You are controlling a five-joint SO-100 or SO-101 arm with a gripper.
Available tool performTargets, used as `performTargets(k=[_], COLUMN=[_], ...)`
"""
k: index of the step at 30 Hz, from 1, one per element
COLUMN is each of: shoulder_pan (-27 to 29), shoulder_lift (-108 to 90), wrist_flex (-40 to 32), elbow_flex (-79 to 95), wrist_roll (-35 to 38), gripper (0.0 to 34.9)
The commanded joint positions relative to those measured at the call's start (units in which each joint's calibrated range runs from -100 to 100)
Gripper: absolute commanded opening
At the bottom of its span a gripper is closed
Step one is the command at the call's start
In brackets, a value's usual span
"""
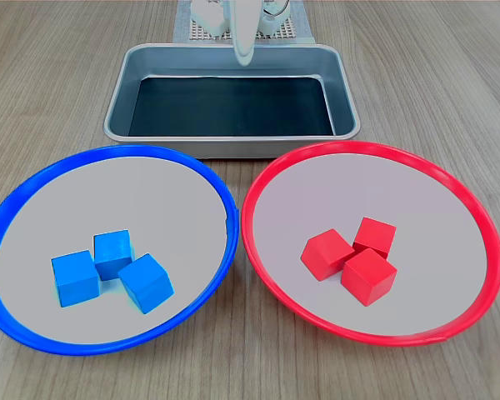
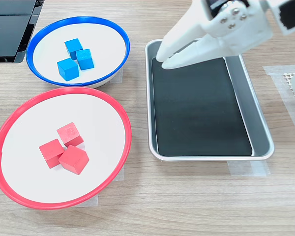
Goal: Relocate any blue block in the red dish to the blue dish, correcting any misplacements.
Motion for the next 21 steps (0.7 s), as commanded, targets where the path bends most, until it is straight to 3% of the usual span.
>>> performTargets(k=[1, 6, 21], shoulder_pan=[0.2, 0.0, 0.6], shoulder_lift=[-15.9, -23.5, -37.0], wrist_flex=[3.1, 13.6, 22.8], elbow_flex=[9.4, 11.5, 19.7], wrist_roll=[-0.9, -2.3, -2.9], gripper=[0.0, 0.0, 0.0])
